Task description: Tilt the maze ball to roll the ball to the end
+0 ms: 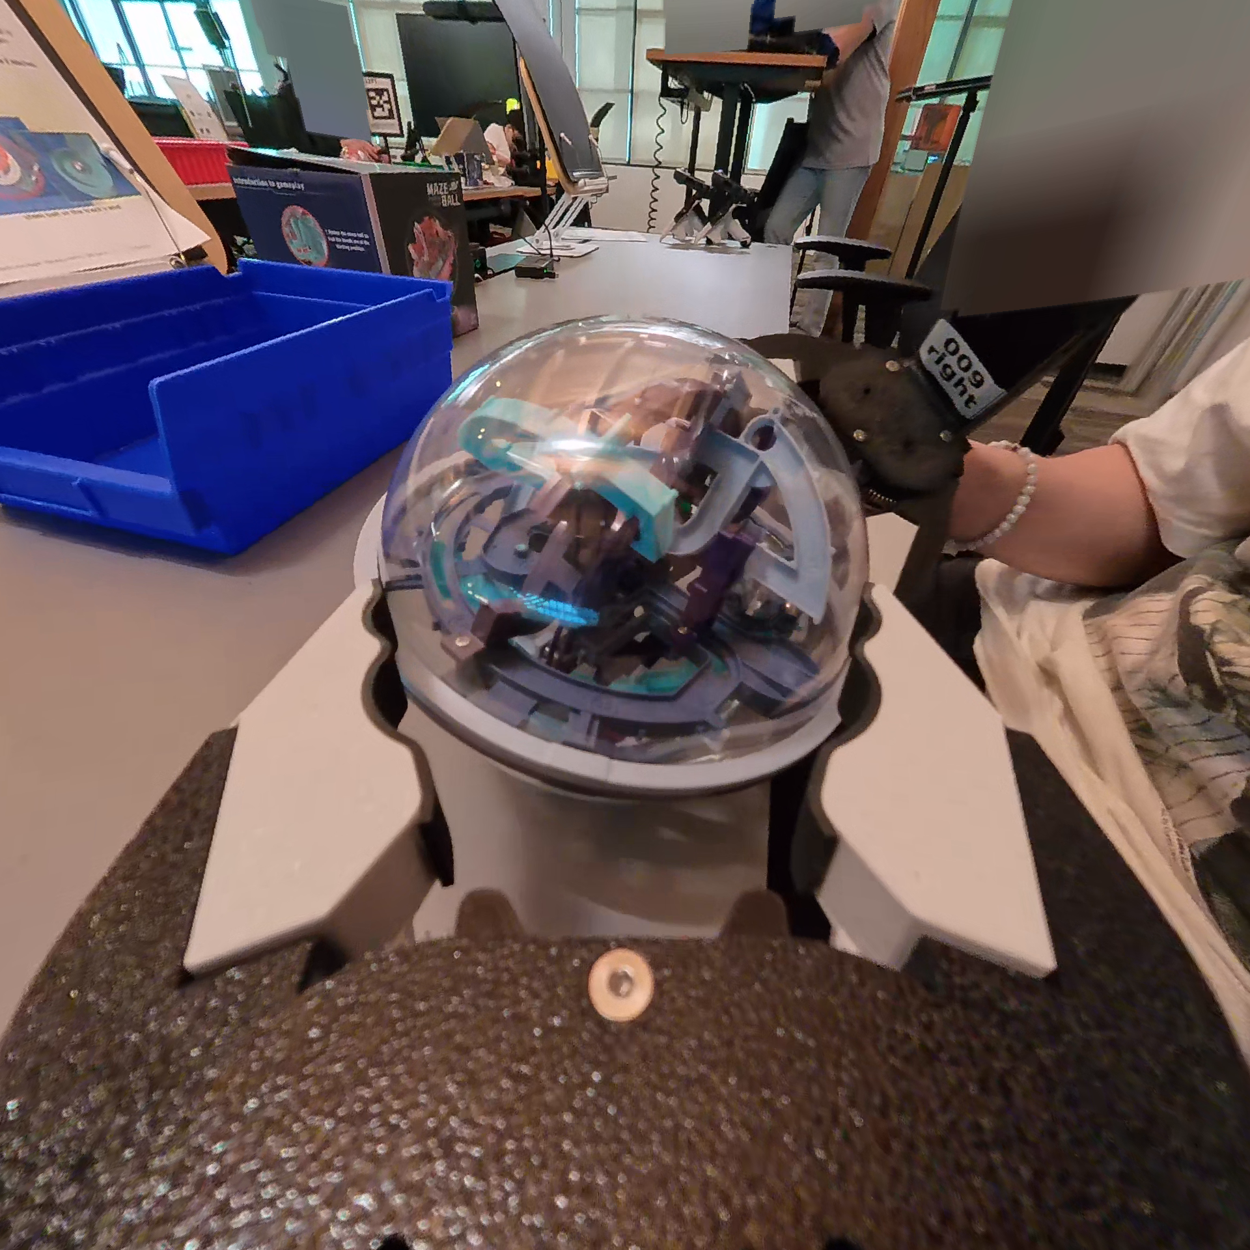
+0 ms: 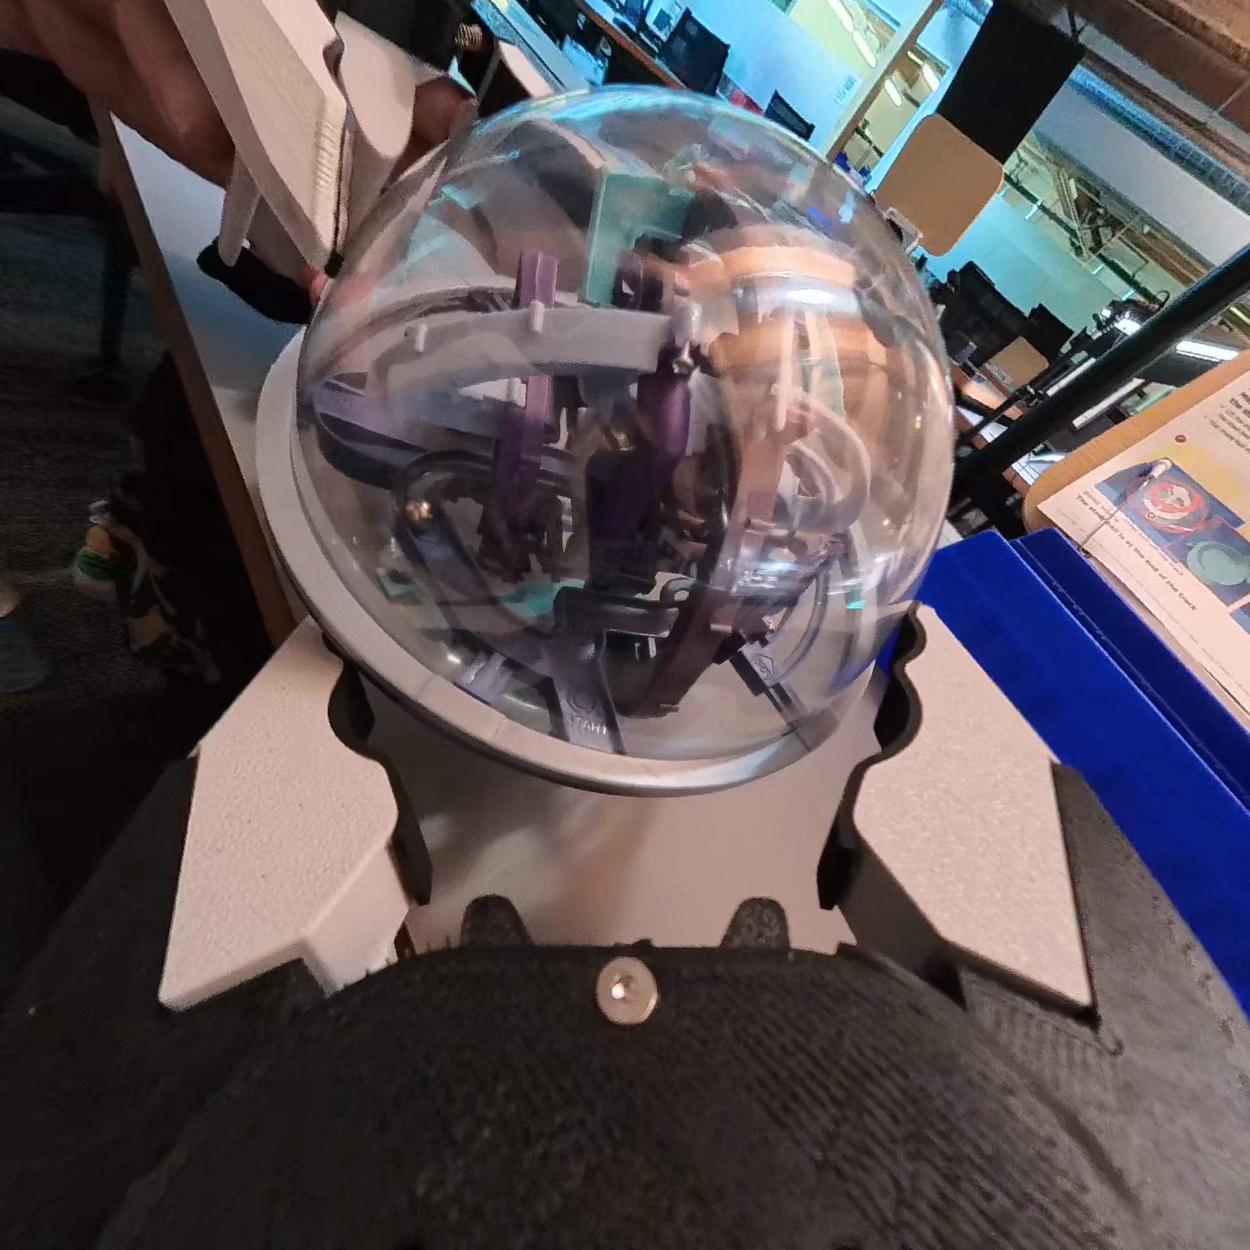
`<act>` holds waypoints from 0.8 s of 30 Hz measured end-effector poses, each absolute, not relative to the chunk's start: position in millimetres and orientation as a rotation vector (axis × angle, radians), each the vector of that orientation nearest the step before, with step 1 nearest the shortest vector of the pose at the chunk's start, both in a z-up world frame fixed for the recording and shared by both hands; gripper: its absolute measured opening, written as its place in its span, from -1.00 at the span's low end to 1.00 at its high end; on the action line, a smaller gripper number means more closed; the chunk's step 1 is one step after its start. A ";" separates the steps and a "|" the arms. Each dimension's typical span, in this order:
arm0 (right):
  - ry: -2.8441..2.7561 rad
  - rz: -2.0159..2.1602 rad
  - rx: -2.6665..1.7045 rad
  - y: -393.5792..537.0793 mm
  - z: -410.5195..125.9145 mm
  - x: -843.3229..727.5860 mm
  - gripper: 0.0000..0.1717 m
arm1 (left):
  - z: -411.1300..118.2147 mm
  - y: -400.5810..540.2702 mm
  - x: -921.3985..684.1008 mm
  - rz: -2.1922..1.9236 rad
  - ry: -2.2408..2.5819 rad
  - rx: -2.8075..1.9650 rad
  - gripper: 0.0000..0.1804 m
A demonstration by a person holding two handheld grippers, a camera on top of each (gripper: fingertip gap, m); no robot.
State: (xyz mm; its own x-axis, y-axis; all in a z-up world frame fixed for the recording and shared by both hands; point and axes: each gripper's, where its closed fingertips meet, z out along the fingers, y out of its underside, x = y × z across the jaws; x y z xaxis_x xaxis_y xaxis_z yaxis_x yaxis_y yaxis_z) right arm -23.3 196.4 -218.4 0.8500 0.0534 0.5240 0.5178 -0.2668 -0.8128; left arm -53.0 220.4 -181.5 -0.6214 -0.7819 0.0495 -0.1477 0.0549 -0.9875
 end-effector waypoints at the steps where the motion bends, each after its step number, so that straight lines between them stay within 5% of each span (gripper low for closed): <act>1: -0.428 -0.487 -1.812 196.0 -219.1 -22.7 0.75 | -181.5 220.5 -53.4 -1.603 1.824 -0.922 0.42; 22: -0.248 -0.311 -1.852 192.9 -225.5 -27.0 0.53 | -162.0 243.8 -46.1 -1.750 1.636 -1.114 0.27; 24: -0.373 -0.223 -1.824 187.7 -215.4 -34.5 0.66 | -164.4 246.7 -45.8 -1.722 1.644 -1.126 0.27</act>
State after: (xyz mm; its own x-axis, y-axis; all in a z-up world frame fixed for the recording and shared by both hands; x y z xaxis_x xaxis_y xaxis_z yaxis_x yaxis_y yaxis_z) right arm -34.5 187.7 -215.4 0.9301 0.1378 0.3404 0.3652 -0.2482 -0.8972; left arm -45.8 246.7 -164.4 -0.5310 -0.8183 0.2199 -0.1816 -0.1436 -0.9728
